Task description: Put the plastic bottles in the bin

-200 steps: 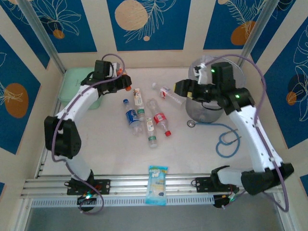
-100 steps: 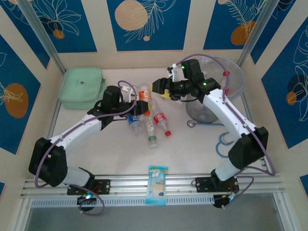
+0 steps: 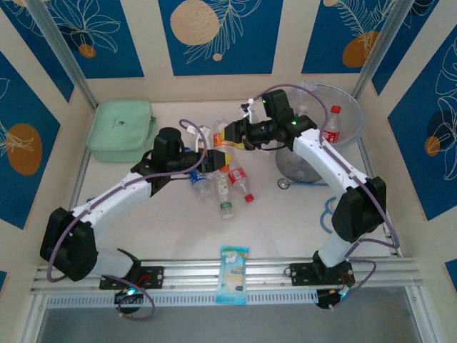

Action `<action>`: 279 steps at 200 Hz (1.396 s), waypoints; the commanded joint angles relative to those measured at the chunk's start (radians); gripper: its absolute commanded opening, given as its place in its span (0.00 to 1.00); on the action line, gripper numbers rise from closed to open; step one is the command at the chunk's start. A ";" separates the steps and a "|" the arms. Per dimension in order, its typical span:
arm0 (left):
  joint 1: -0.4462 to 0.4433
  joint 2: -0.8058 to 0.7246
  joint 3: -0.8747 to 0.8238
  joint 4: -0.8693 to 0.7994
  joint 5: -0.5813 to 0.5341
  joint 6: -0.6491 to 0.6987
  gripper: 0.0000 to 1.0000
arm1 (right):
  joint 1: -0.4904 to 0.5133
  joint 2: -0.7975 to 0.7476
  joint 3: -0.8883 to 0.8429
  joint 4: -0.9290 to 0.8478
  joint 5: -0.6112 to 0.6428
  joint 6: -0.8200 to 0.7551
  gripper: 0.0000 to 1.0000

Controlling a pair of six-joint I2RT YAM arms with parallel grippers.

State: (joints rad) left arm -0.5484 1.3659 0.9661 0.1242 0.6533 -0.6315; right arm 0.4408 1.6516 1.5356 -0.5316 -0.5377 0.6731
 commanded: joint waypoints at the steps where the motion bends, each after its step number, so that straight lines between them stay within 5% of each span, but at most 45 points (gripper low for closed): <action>1: -0.016 0.010 0.013 0.006 0.015 -0.001 0.37 | -0.037 -0.032 -0.005 0.008 -0.023 -0.011 0.43; 15: -0.016 0.012 0.014 0.007 0.002 -0.002 0.45 | -0.057 -0.052 -0.001 -0.023 -0.016 -0.030 0.40; 41: -0.015 0.012 0.015 -0.002 -0.055 -0.004 0.86 | -0.113 -0.110 0.022 -0.088 0.014 -0.072 0.35; 60: -0.012 0.004 0.020 -0.033 -0.092 0.007 1.00 | -0.178 -0.159 0.069 -0.173 0.056 -0.123 0.34; 149: 0.028 0.025 0.098 -0.475 -0.490 -0.031 1.00 | -0.622 -0.212 0.331 -0.397 0.263 -0.330 0.15; 190: 0.028 -0.020 0.065 -0.511 -0.541 -0.094 1.00 | -0.633 -0.072 0.475 -0.487 0.456 -0.442 0.07; 279: 0.028 -0.034 -0.033 -0.558 -0.614 -0.116 0.97 | -0.564 0.138 0.492 -0.563 0.543 -0.503 0.04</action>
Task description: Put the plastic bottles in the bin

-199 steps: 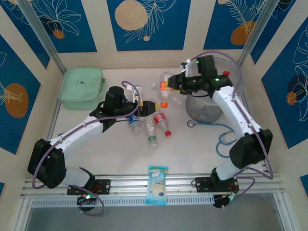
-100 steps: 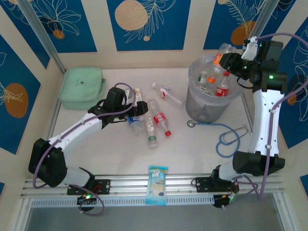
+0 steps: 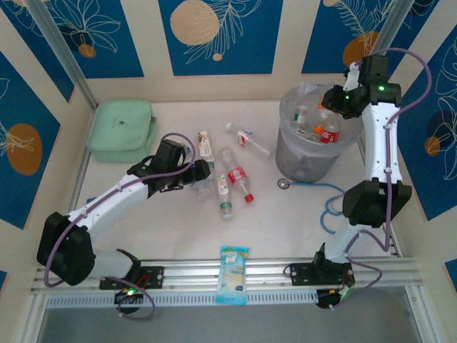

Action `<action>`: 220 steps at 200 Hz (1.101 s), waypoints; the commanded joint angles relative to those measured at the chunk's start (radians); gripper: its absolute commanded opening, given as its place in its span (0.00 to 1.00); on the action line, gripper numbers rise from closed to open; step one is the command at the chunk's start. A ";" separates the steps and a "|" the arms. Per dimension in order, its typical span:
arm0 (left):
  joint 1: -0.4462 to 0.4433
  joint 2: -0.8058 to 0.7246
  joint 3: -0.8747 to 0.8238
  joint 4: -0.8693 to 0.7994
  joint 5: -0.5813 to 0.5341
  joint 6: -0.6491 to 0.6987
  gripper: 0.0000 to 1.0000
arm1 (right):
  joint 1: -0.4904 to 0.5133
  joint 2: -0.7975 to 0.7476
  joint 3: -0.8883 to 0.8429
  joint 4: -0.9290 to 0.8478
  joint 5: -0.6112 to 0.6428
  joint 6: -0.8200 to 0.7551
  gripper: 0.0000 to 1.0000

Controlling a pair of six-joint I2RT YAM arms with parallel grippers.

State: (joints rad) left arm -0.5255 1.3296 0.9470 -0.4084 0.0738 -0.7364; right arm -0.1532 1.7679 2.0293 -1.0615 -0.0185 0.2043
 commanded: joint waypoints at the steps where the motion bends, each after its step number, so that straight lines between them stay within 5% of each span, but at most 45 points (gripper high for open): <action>1: 0.005 0.004 -0.014 -0.026 -0.035 -0.011 0.97 | 0.031 0.023 -0.003 -0.033 0.024 -0.034 0.04; 82: 0.005 0.082 -0.057 0.030 -0.029 -0.007 0.93 | 0.067 0.152 -0.193 0.085 0.070 0.014 0.06; 146: 0.005 0.117 -0.065 0.043 -0.033 0.028 0.93 | 0.063 0.147 -0.242 0.117 0.055 0.034 0.33; 173: 0.005 0.121 -0.067 0.056 -0.023 0.028 0.92 | 0.057 0.104 -0.172 0.072 0.048 0.032 0.49; 194: 0.006 0.122 -0.063 0.061 -0.020 0.026 0.92 | 0.050 0.066 -0.120 0.038 0.037 0.035 0.73; 220: 0.004 0.122 -0.064 0.067 -0.010 0.018 0.91 | 0.043 0.021 -0.089 0.022 0.032 0.044 0.81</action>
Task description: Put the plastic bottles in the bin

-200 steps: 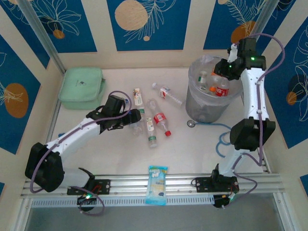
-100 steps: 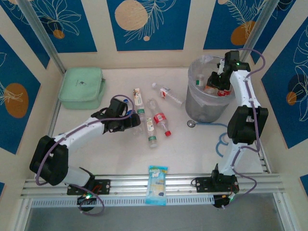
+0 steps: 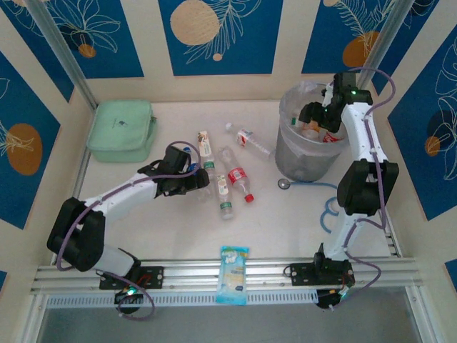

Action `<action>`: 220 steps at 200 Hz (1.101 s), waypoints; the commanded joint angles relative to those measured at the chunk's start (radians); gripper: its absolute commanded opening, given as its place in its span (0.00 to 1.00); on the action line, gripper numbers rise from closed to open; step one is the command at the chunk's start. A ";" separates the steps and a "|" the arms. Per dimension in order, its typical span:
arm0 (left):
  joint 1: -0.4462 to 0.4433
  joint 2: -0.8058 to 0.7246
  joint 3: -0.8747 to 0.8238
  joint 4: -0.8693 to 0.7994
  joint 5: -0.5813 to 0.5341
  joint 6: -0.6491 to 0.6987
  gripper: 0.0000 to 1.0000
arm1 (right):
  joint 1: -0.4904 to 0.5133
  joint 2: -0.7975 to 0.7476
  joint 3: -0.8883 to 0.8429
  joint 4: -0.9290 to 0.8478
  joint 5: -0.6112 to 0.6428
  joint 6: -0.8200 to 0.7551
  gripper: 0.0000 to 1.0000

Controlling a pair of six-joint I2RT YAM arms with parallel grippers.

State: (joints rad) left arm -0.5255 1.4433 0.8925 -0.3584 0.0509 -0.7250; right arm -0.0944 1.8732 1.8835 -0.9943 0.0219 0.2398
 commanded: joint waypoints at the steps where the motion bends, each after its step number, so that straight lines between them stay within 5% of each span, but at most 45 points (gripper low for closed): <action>1: 0.004 0.008 -0.010 0.017 0.013 0.006 0.92 | -0.016 -0.086 0.058 -0.046 -0.009 0.008 0.81; 41: 0.002 -0.012 -0.039 0.044 0.047 -0.025 0.91 | -0.021 -0.177 0.062 -0.063 0.001 0.013 0.88; 51: 0.002 -0.015 -0.058 0.075 0.058 -0.033 0.91 | -0.021 -0.207 0.054 -0.062 0.006 0.024 1.00; 112: 0.001 0.056 -0.080 0.194 0.144 -0.089 0.86 | 0.017 -0.450 -0.103 0.064 -0.020 0.084 0.99; 162: -0.001 0.095 -0.064 0.151 0.124 -0.072 0.67 | 0.079 -0.577 -0.162 0.074 -0.203 0.044 0.99; 220: -0.005 0.132 -0.032 0.047 0.037 0.011 0.58 | 0.161 -0.686 -0.271 0.164 -0.395 0.123 0.98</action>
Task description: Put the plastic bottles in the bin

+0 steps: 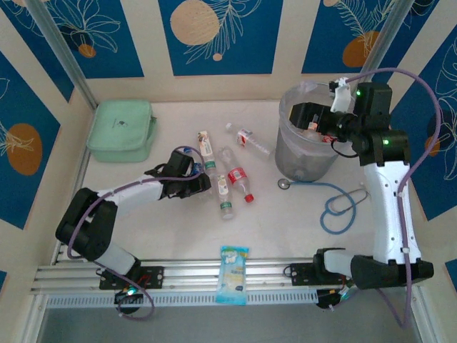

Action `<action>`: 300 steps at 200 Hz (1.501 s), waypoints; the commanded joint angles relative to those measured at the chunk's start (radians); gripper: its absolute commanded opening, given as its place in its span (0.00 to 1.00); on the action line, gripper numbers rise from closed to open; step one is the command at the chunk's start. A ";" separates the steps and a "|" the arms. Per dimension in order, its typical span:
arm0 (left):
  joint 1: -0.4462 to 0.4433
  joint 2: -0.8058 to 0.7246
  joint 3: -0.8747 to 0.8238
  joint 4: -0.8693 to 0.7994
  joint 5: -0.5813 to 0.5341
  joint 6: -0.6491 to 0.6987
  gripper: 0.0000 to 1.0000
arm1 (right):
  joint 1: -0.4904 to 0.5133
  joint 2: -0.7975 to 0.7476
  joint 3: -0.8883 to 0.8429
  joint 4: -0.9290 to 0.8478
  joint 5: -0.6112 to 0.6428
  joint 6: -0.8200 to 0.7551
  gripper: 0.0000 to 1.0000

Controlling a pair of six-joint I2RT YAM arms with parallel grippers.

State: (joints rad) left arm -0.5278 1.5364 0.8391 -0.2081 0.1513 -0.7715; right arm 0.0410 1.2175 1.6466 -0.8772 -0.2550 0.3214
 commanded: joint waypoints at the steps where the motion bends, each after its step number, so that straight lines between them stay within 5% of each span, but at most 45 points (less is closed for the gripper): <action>1: -0.003 0.040 0.022 -0.105 -0.063 0.058 0.58 | 0.029 -0.031 -0.035 0.048 -0.119 0.044 0.98; 73: -0.001 -0.102 0.156 -0.272 -0.094 0.183 0.46 | 0.285 0.006 -0.096 0.033 -0.019 0.095 0.88; 102: -0.003 -0.197 0.189 -0.183 0.057 0.233 0.45 | 0.395 0.058 -0.166 0.143 -0.028 0.189 0.75; 136: -0.005 -0.290 0.155 0.038 0.251 0.185 0.44 | 0.482 0.143 -0.210 0.264 -0.052 0.245 0.73; 169: -0.006 -0.312 0.120 0.231 0.409 0.115 0.41 | 0.502 0.213 -0.207 0.365 -0.062 0.252 0.75; 232: -0.040 -0.299 0.100 0.330 0.487 0.100 0.38 | 0.460 0.329 -0.161 0.412 -0.092 0.257 0.73; 274: -0.046 -0.292 0.099 0.324 0.502 0.111 0.37 | 0.439 0.329 -0.159 0.436 -0.100 0.258 0.43; 300: -0.047 -0.294 0.097 0.320 0.479 0.117 0.53 | 0.430 0.314 -0.116 0.371 -0.077 0.219 0.31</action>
State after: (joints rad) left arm -0.5568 1.2514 0.9390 0.0692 0.5701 -0.6777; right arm 0.4873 1.5486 1.4673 -0.4877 -0.3508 0.5781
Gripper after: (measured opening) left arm 0.461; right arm 0.360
